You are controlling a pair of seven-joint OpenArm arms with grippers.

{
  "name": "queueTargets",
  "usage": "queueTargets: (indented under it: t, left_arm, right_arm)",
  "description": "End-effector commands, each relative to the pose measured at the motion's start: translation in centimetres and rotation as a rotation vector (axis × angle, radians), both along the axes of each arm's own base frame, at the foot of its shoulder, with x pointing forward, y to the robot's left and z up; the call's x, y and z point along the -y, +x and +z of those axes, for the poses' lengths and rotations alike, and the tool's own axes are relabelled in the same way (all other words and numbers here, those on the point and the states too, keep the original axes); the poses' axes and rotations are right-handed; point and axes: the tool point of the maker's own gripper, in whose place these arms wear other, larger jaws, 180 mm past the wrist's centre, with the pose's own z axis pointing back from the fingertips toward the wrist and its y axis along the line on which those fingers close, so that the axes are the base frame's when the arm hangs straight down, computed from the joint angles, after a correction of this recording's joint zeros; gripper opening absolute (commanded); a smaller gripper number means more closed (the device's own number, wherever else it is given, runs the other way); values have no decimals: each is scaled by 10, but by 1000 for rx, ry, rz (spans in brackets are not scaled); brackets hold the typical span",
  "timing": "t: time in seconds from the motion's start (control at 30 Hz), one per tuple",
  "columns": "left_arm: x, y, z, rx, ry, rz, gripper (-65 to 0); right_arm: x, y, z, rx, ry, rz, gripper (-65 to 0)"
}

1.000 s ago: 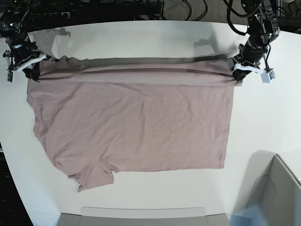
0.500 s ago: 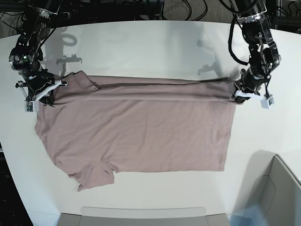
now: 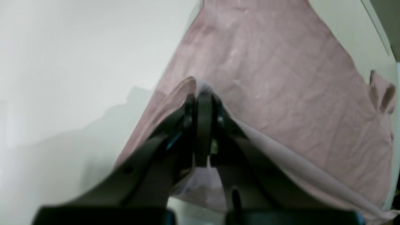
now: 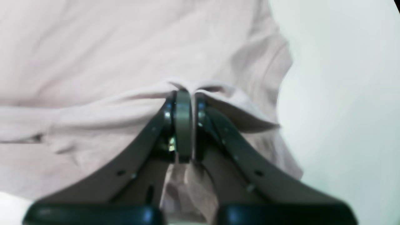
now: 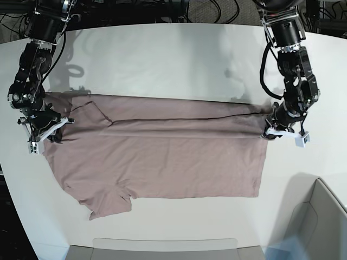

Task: Fold the T-shirt properly
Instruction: 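Lift the shoulder edge with both grippers and fold it over the shirt body, then release the folded edge and move both grippers back toward the shirt's fold line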

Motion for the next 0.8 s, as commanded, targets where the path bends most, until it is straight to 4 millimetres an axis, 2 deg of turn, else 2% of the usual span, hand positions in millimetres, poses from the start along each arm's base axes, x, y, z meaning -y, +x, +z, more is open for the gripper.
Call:
queueTargets:
  t: [0.0, 0.23, 0.3, 0.43, 0.5, 0.6, 0.63, 0.7, 0.77]
  left_arm:
    - [-9, 17, 16, 50, 14, 14, -650]
    - [-10, 43, 7, 35, -44, 48, -650]
    - [-11, 46, 3, 37, -44, 59, -650]
    - [1, 49, -3, 20, 2, 3, -650]
    - [4, 48, -5, 13, 26, -25, -602]
    - [5, 49, -4, 20, 34, -31, -520]
    - [4, 50, 0, 32, 39, -30, -510]
    - [3, 47, 5, 51, 52, -33, -517]
    - [-6, 47, 22, 90, 95, -40, -528]
  right_arm:
    - [9, 13, 18, 58, -10, -12, -650]
    - [13, 29, 6, 29, 45, -42, -650]
    - [14, 32, 4, 23, 56, -49, -650]
    - [16, 33, 1, 12, 62, -54, -650]
    - [14, 33, 2, 16, 63, -52, -647]
    - [16, 32, 1, 14, 67, -57, -513]
    - [16, 32, 1, 15, 65, -58, -477]
    - [18, 32, 5, 25, 57, -57, -413]
    - [17, 34, 17, 56, 45, -51, -377]
